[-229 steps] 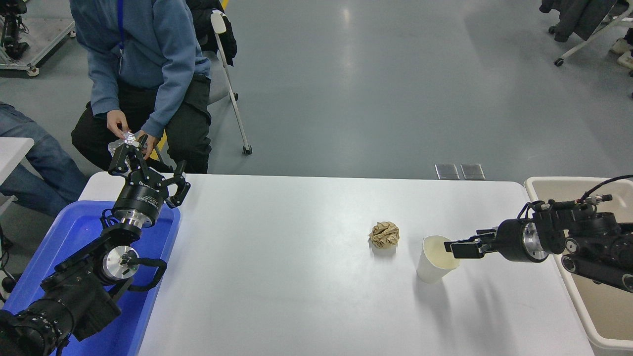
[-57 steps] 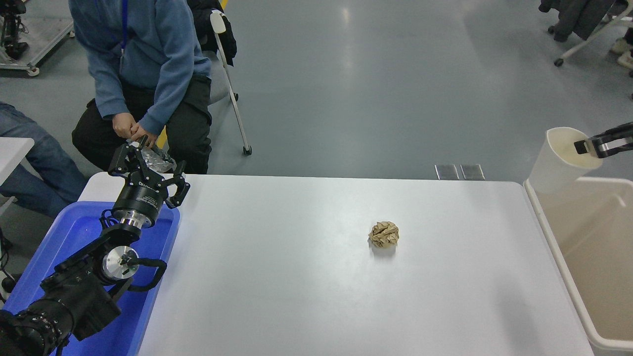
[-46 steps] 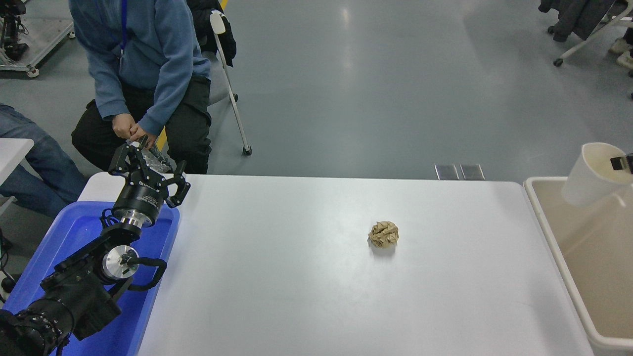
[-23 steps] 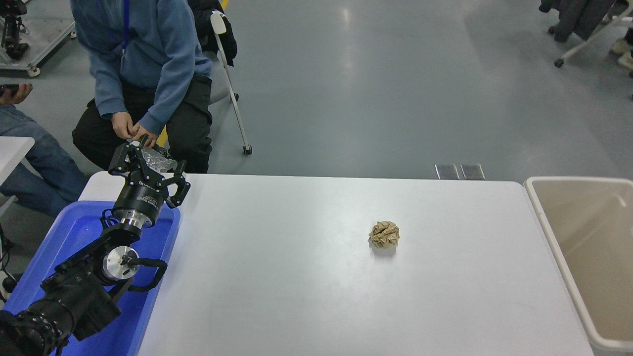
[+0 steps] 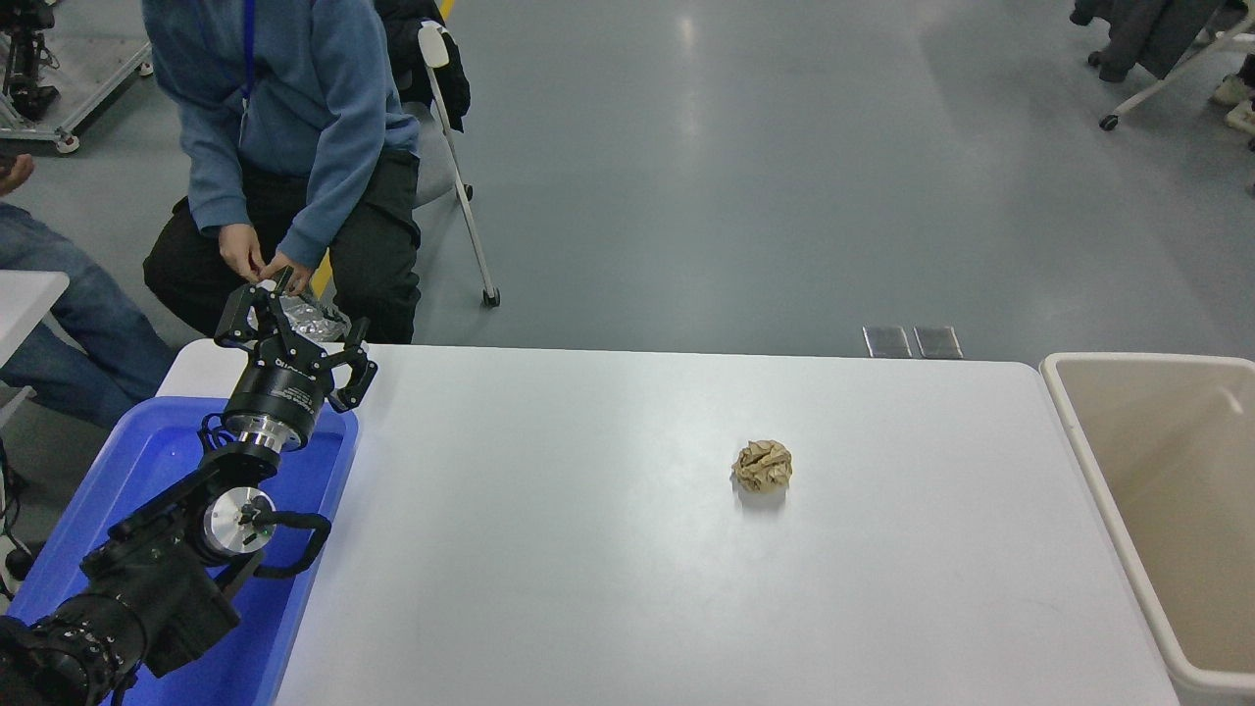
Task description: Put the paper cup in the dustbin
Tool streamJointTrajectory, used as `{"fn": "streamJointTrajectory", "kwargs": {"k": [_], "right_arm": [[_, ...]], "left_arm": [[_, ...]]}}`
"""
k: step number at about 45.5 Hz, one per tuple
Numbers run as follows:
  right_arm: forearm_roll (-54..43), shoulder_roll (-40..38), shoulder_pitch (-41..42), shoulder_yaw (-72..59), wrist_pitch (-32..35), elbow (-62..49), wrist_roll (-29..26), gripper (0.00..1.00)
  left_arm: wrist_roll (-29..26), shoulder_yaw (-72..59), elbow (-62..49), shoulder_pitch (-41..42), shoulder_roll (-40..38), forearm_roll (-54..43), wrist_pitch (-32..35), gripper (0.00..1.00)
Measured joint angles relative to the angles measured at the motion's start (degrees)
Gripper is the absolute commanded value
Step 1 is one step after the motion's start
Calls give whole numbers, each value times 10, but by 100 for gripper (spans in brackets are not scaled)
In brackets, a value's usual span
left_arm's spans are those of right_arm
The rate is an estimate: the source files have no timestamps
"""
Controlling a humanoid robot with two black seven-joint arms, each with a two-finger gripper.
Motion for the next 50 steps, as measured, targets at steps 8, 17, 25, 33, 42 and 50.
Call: {"fn": "streamJointTrajectory", "kwargs": {"k": [8,17,25,33,42,50], "right_arm": [[44,40,-59,29,-18,-61,1,0],[79,101,-129,71,-25,-144,2,0],[114,170,-187,97,-27,-225,1,0],[151,241,-232,110,-27,-311,0,0],[186,299,-261,117,-28,-370,-13,0],[224,331,-272,121,-29,-392,-34,0]], "left_arm": [[0,0,0,0,0,0,0,100],[0,0,0,0,0,0,0,100],[0,0,0,0,0,0,0,100],[0,0,0,0,0,0,0,100],[0,0,0,0,0,0,0,100],[0,0,0,0,0,0,0,100]]}}
